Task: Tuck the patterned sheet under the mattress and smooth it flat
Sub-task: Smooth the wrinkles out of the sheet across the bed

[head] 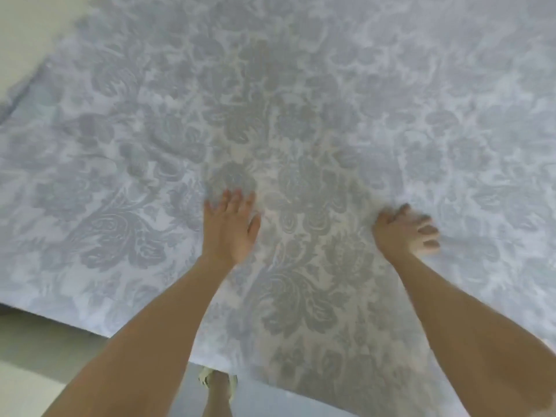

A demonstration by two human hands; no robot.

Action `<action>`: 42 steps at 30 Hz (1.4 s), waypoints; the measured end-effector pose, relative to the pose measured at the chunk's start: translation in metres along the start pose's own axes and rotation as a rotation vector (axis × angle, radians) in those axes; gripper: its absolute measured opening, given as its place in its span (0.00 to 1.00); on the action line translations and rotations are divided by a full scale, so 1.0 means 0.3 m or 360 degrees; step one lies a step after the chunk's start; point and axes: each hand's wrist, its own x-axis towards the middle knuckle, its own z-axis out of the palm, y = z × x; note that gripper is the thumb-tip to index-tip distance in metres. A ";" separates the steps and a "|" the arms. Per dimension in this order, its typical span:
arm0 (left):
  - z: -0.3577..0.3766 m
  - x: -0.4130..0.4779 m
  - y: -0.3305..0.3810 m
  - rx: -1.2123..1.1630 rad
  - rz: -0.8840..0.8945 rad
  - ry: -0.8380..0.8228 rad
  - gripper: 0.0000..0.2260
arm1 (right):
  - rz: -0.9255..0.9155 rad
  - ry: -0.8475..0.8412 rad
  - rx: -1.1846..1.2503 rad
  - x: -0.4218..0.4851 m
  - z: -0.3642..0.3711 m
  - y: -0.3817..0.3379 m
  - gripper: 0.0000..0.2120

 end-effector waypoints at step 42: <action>-0.186 0.991 -1.125 -0.0036 -0.0568 0.0731 0.27 | -0.1453 0.0135 -0.0202 -0.231 0.214 -2.199 0.28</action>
